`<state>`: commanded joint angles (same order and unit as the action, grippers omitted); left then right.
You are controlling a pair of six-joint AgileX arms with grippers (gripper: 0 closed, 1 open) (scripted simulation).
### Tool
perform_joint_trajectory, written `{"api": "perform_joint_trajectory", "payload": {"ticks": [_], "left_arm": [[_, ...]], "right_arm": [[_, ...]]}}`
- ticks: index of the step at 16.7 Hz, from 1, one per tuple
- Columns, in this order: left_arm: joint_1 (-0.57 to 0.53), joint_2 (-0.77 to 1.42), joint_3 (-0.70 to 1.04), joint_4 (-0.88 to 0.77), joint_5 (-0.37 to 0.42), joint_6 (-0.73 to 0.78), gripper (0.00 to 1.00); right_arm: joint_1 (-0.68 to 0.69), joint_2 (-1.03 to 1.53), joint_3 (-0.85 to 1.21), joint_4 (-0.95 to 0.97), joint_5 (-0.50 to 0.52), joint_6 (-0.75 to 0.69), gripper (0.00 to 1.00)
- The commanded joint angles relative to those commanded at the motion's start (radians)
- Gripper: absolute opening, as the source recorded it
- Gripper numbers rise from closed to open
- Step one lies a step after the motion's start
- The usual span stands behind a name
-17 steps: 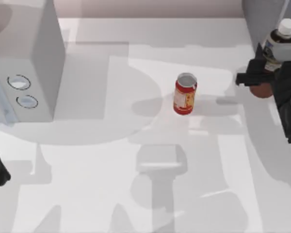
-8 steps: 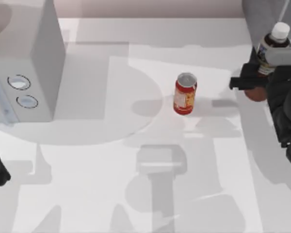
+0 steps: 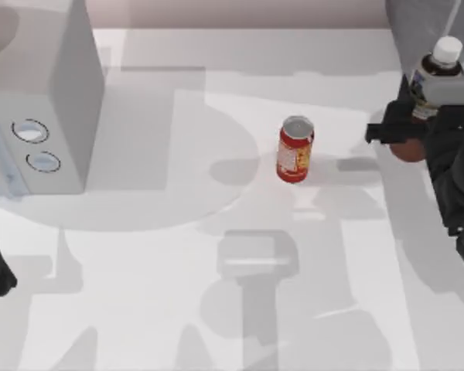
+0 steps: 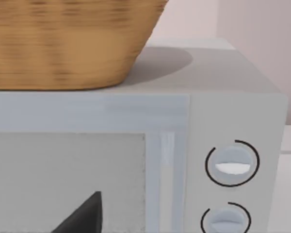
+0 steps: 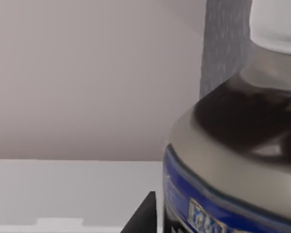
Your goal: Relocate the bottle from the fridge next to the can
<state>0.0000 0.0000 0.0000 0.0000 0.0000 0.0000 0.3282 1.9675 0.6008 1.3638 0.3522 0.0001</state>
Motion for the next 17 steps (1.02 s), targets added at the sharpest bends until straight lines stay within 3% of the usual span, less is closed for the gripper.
{"api": "perform_joint_trajectory", "payload": {"ticks": [8, 17], "left_arm": [[0.0, 0.0, 0.0, 0.0, 0.0, 0.0, 1.0], [0.0, 0.0, 0.0, 0.0, 0.0, 0.0, 1.0]], "right_arm": [[0.0, 0.0, 0.0, 0.0, 0.0, 0.0, 0.98], [-0.001, 0.0, 0.001, 0.0, 0.0, 0.0, 1.0]]}}
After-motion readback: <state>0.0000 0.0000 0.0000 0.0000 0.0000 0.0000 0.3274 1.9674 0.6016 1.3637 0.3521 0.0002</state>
